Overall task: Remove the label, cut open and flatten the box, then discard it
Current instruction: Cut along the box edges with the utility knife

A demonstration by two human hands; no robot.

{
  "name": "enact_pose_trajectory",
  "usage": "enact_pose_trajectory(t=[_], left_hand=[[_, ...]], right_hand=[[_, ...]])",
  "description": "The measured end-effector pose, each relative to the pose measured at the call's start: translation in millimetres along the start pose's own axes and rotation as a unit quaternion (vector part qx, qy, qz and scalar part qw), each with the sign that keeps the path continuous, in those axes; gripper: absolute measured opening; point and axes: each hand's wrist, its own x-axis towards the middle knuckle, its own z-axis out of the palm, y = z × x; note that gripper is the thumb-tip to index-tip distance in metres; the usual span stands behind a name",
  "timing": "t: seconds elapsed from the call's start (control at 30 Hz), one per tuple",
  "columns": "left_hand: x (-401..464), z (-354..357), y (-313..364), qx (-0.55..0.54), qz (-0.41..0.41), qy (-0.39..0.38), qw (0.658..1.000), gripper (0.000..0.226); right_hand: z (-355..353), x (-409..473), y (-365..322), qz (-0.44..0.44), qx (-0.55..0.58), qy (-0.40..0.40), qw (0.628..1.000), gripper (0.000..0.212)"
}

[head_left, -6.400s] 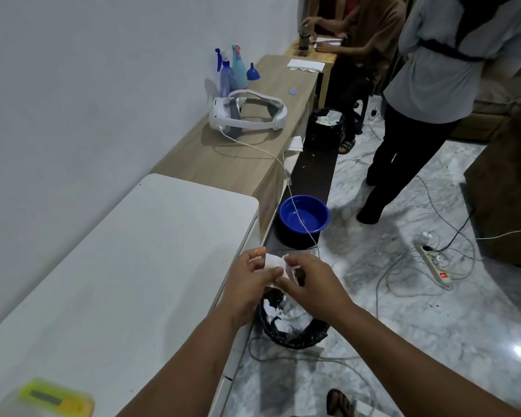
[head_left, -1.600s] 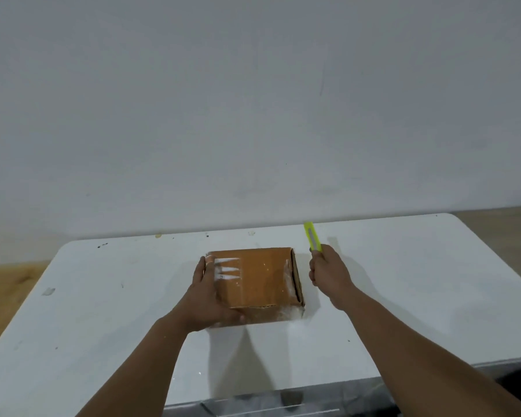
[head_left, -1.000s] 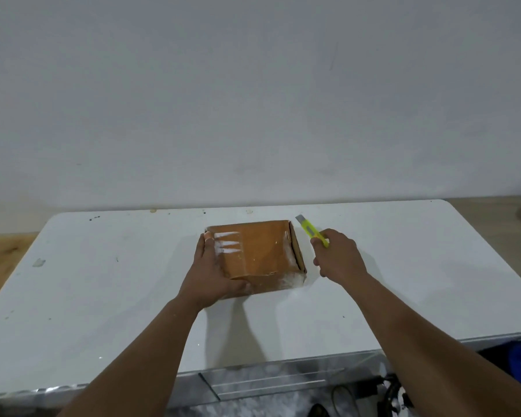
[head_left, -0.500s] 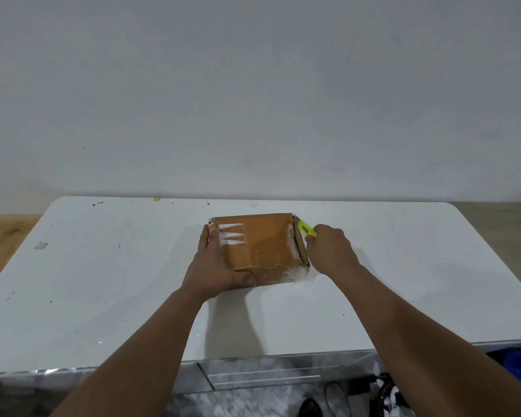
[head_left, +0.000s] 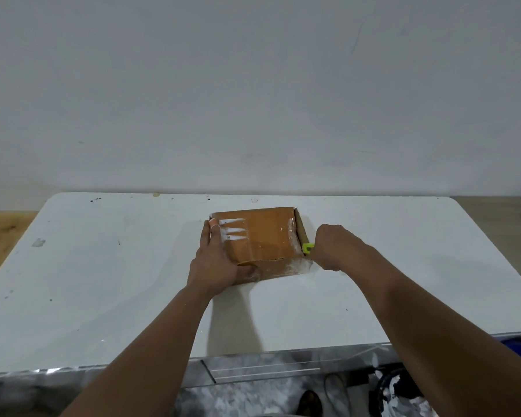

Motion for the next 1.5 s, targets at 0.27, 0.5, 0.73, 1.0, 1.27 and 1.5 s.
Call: enact_pose_trajectory(t=[0.27, 0.5, 0.73, 1.0, 1.27, 1.5], left_hand=[[3, 2, -2, 0.015, 0.009, 0.007, 1.000, 0.150], [2, 0, -3, 0.021, 0.019, 0.001, 1.000, 0.152], [18, -7, -10, 0.003, 0.037, -0.035, 0.999, 0.157], [33, -9, -21, -0.011, 0.047, -0.067, 0.997, 0.158], [33, -12, -16, -0.004, 0.062, -0.077, 0.995, 0.158], [35, -14, -12, -0.010, 0.115, -0.087, 0.990, 0.141]], right_hand=[[-13, 3, 13, 0.025, -0.039, -0.067, 0.997, 0.018], [-9, -4, 54, -0.019, 0.212, -0.017, 0.977, 0.014], [78, -26, 69, -0.056, 0.216, 0.083, 0.971, 0.016], [109, -33, 67, -0.043, 0.219, 0.100, 0.970, 0.026], [113, -42, 60, -0.034, 0.187, 0.112, 0.975, 0.034], [106, -38, 55, -0.017, 0.175, 0.075, 0.981, 0.019]])
